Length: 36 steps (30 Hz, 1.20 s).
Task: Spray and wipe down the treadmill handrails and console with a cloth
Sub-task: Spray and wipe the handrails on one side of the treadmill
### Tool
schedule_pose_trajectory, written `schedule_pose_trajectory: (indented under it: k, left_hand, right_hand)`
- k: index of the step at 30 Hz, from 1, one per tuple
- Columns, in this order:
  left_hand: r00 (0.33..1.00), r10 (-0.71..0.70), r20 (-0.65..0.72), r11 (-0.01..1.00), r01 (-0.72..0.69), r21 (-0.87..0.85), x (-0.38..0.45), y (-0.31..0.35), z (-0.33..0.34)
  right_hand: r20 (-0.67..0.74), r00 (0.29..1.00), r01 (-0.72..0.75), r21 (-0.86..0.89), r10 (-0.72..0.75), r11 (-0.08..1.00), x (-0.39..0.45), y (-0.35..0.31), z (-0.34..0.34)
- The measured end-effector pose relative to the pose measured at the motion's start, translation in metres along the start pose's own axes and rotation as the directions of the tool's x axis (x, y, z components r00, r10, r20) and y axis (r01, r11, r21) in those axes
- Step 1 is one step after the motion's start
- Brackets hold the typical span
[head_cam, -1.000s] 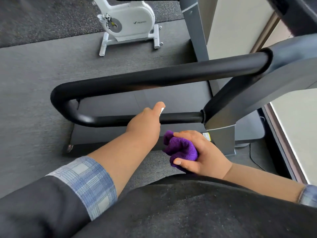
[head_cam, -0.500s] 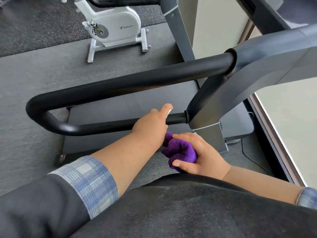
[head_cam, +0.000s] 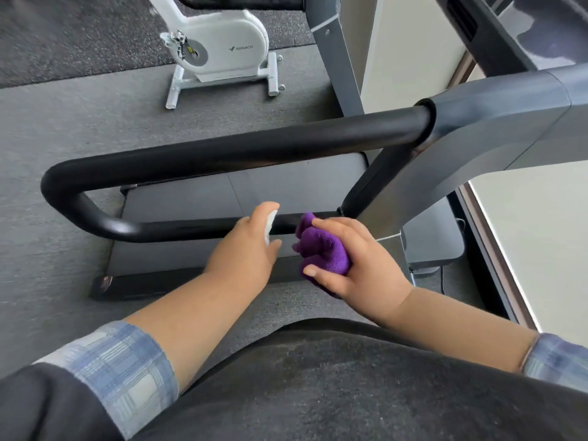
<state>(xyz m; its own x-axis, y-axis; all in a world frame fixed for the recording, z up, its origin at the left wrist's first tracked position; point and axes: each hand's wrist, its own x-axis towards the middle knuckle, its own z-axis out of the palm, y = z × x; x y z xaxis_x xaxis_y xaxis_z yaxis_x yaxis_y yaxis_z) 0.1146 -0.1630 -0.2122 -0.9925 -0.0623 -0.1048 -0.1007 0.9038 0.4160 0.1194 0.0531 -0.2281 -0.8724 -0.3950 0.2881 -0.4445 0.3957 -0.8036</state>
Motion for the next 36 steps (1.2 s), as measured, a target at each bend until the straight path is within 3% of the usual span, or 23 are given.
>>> schedule_pose_trajectory:
  k: [4, 8, 11, 14, 22, 27, 30, 36]
  left_hand:
    - [0.992, -0.125, -0.034, 0.987, 0.121, -0.103, -0.03, -0.025, -0.005]
    - [0.983, -0.185, -0.014, 0.972, 0.181, -0.148, -0.056, -0.04, -0.009]
    - [0.973, -0.23, -0.008, 0.956, 0.224, -0.189, -0.069, -0.05, -0.015]
    - [0.962, -0.274, 0.0, 0.941, 0.268, -0.207, -0.082, -0.062, -0.023]
    - [0.943, -0.329, 0.046, 0.928, 0.332, -0.172, -0.108, -0.08, -0.027]
    - [0.96, -0.257, 0.11, 0.952, 0.271, -0.144, -0.091, -0.062, -0.019]
    - [0.975, -0.186, 0.125, 0.967, 0.205, -0.153, -0.081, -0.054, -0.015]
    - [0.977, -0.144, 0.16, 0.973, 0.169, -0.158, -0.073, -0.057, -0.013]
  right_hand:
    - [0.068, 0.997, 0.064, -0.347, -0.043, 0.936, 0.051, -0.01, 0.006]
    - [0.322, 0.93, 0.086, -0.664, 0.18, 0.743, 0.08, 0.008, 0.019]
    - [0.359, 0.9, 0.136, -0.772, 0.249, 0.621, 0.078, 0.026, 0.031]
    - [0.348, 0.915, 0.172, -0.793, 0.202, 0.585, 0.077, 0.037, 0.041]
    - [0.439, 0.892, 0.256, -0.686, 0.108, 0.681, 0.111, 0.026, 0.075]
    - [0.484, 0.869, 0.27, -0.636, 0.101, 0.723, 0.12, 0.017, 0.087]
    - [0.43, 0.887, 0.18, -0.656, 0.166, 0.733, 0.109, 0.035, 0.054]
    - [0.348, 0.919, 0.142, -0.732, 0.186, 0.666, 0.097, 0.042, 0.046]
